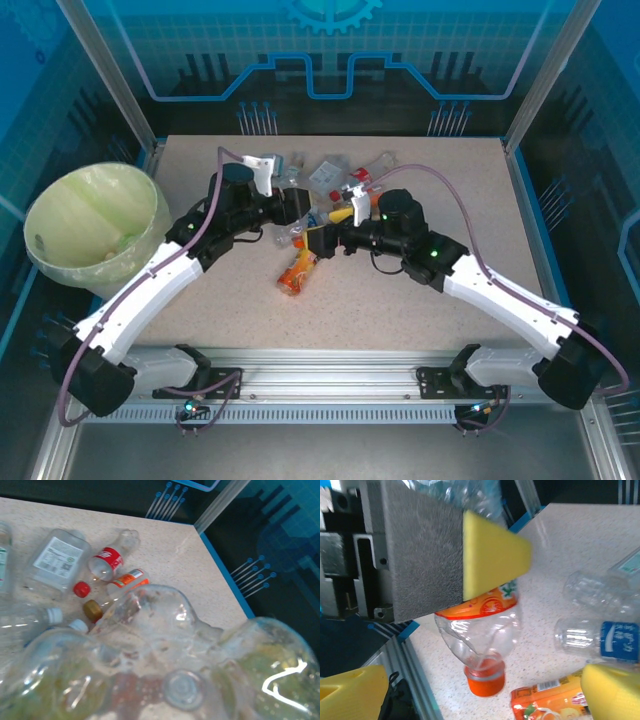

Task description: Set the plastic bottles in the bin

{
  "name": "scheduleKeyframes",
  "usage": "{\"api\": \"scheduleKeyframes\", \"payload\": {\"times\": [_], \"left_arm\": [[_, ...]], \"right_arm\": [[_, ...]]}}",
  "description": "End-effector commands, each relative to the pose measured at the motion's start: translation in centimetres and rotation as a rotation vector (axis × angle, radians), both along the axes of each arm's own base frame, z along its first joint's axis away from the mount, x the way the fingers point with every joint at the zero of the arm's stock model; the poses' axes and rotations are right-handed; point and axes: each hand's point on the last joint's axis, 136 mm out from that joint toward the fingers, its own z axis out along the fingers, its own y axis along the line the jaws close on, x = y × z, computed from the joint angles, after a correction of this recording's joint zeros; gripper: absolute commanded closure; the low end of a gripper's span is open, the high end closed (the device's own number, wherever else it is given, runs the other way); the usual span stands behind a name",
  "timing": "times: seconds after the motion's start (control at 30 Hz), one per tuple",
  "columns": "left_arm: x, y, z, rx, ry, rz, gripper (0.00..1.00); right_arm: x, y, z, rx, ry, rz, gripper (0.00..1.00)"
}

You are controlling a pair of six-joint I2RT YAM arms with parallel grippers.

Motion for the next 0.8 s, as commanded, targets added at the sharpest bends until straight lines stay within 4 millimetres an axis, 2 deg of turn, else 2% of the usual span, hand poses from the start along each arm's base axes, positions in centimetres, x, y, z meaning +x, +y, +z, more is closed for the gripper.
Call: {"api": "scheduleKeyframes", "payload": {"times": [0.0,0.2,0.4,0.47,0.6,0.77], "left_arm": [[-0.4,2.1,1.8,0.056,-0.059,0.066,0.54],[-1.4,4.5,4.5,0.13,-0.114,0.126,0.54],[-3.5,7.2,8.9,0.174,-0.211,0.19,0.54],[-3.9,8.7,10.2,0.212,-0.251,0.241,0.53],[-4.4,13.2,12.7,0.347,-0.306,0.424,0.54],[-4.6,18.4,14.7,0.484,-0.349,0.642,0.54]], "right_arm": [[0.4,-2.1,0.6,-0.037,-0.07,-0.087,0.0],[0.7,-3.9,1.1,-0.049,-0.128,-0.167,0.0],[0.9,-4.5,1.0,-0.039,-0.137,-0.202,0.0],[1.0,-4.6,0.9,-0.038,-0.139,-0.211,0.0],[1.1,-4.5,0.8,-0.043,-0.138,-0.21,0.0],[1.0,-4.6,0.6,-0.048,-0.13,-0.209,0.0]]}}
